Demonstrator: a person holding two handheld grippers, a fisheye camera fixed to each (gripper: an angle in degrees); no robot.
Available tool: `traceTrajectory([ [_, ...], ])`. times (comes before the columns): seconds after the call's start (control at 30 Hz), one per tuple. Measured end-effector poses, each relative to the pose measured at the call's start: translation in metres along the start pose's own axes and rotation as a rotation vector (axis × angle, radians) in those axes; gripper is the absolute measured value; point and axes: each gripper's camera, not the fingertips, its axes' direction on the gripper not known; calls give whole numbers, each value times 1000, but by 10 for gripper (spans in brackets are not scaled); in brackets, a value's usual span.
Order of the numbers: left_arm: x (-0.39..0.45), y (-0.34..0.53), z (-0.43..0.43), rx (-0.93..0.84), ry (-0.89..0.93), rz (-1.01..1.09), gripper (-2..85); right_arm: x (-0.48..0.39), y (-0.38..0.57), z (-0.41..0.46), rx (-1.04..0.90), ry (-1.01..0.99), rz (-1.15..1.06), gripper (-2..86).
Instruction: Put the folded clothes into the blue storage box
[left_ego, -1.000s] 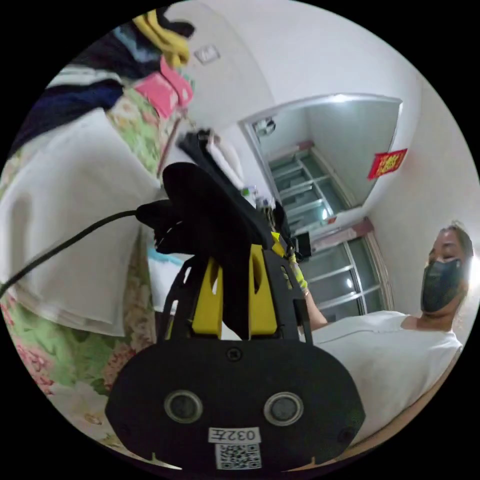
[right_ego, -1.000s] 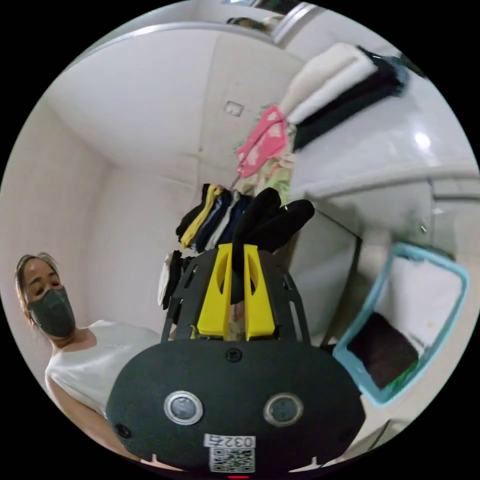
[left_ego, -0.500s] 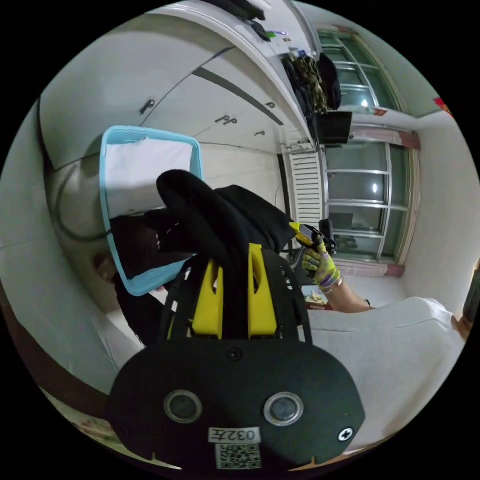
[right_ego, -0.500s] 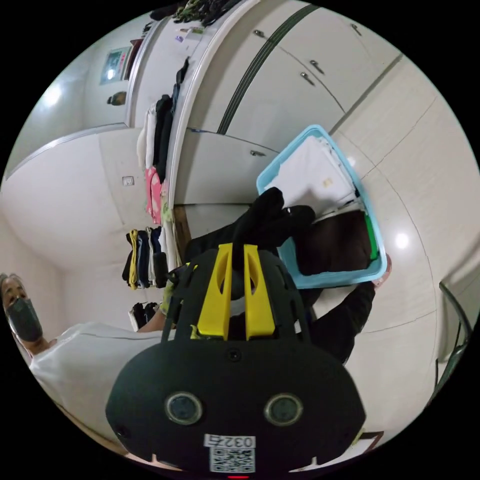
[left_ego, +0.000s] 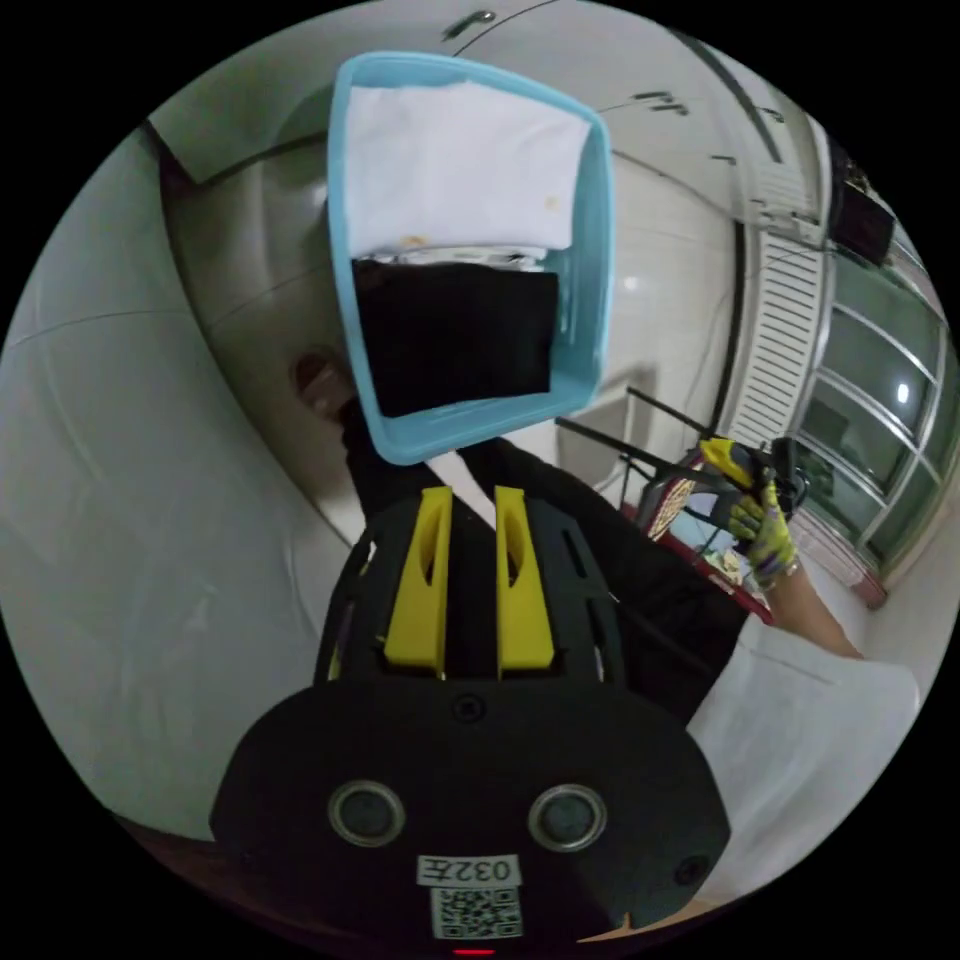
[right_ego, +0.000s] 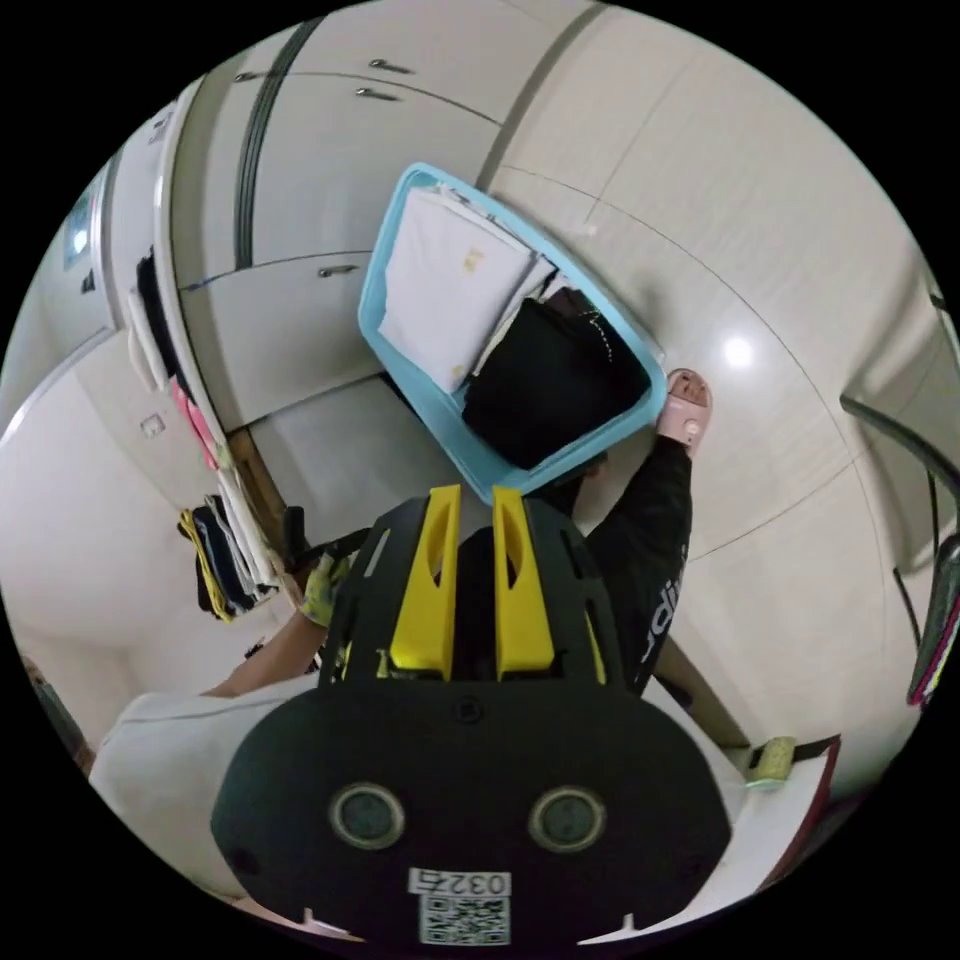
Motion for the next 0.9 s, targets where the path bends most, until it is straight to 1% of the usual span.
traceTrajectory([
  [0.1, 18, 26, -13, 96, 37, 57, -2, -19, 0, -9, -19, -8, -97, 54],
  [0.2, 43, 56, -38, 242, 80, 148, -7, -46, -4, -19, -7, -65, -188, 40],
  [0.27, 59, 86, -62, 370, 114, 203, -8, -76, -10, -24, -9, -105, -281, 34],
  [0.3, 61, 94, -68, 405, 120, 212, -8, -84, -11, -24, -14, -116, -307, 32],
  [0.37, 62, 132, -91, 553, 149, 226, -9, -123, -17, -18, -62, -159, -430, 16],
  [0.4, 60, 142, -96, 583, 156, 227, -9, -134, -18, -16, -81, -165, -463, 11],
  [0.47, 49, 183, -112, 693, 191, 259, -9, -175, -20, -1, -169, -199, -581, -4],
  [0.5, 45, 195, -116, 727, 183, 256, -9, -186, -20, 4, -194, -209, -607, -6],
  [0.57, 29, 250, -127, 882, 114, 206, -9, -225, -13, 23, -283, -245, -714, -8],
  [0.6, 24, 265, -130, 928, 94, 188, -9, -235, -11, 29, -308, -253, -739, -8],
  [0.67, 7, 335, -136, 1163, -28, 63, -9, -271, 1, 53, -417, -263, -825, -8],
  [0.7, 3, 353, -137, 1231, -50, 35, -9, -280, 5, 59, -441, -259, -849, -7],
  [0.73, -5, 388, -138, 1349, -64, -16, -9, -298, 14, 72, -489, -245, -896, -5],
  [0.77, -13, 420, -137, 1457, -51, -46, -9, -315, 25, 85, -541, -245, -937, -1],
  [0.8, -17, 434, -135, 1505, -36, -50, -9, -323, 31, 92, -571, -249, -955, 2],
  [0.83, -27, 456, -131, 1579, 18, -30, -9, -338, 42, 109, -638, -247, -985, 18],
  [0.87, -41, 473, -123, 1647, 117, 36, -9, -351, 54, 126, -707, -237, -1004, 33],
  [0.9, -50, 479, -119, 1678, 188, 76, -9, -356, 60, 135, -741, -237, -1009, 39],
])
